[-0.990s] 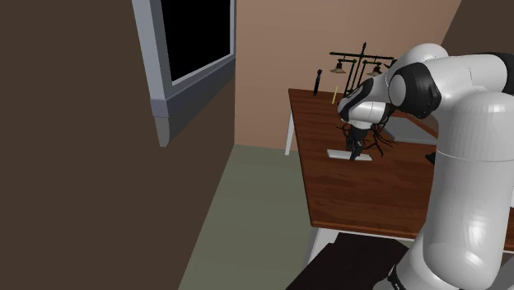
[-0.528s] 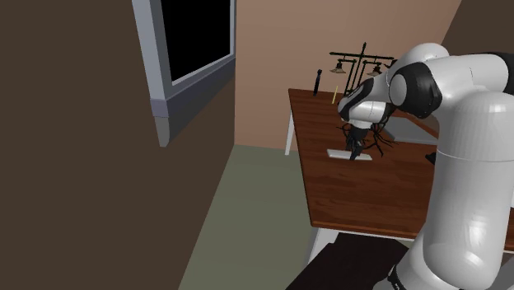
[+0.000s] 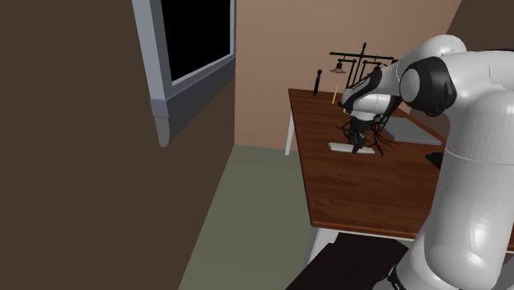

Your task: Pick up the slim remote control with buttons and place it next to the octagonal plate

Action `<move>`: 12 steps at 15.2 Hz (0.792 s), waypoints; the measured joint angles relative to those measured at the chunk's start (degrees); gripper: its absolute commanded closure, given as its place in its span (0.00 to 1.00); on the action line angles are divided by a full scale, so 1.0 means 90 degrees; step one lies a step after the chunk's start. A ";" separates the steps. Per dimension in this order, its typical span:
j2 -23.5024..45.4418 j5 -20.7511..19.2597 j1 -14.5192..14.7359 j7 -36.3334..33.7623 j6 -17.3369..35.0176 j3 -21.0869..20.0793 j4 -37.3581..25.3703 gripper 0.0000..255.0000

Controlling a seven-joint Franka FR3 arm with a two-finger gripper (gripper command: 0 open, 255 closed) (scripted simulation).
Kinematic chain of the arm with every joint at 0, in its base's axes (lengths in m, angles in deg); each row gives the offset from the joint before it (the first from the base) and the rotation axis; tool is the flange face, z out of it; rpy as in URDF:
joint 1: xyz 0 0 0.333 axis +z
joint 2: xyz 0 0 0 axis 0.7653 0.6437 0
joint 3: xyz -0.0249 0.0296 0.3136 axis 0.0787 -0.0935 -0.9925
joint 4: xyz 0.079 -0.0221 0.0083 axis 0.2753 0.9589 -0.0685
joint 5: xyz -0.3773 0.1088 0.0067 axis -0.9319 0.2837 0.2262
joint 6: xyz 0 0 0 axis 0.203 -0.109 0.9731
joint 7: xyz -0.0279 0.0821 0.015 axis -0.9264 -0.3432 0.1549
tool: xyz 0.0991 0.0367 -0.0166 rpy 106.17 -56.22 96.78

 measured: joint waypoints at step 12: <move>-0.0684 -0.0645 0.0014 -0.0011 -0.0478 0.0376 -0.0051 1.00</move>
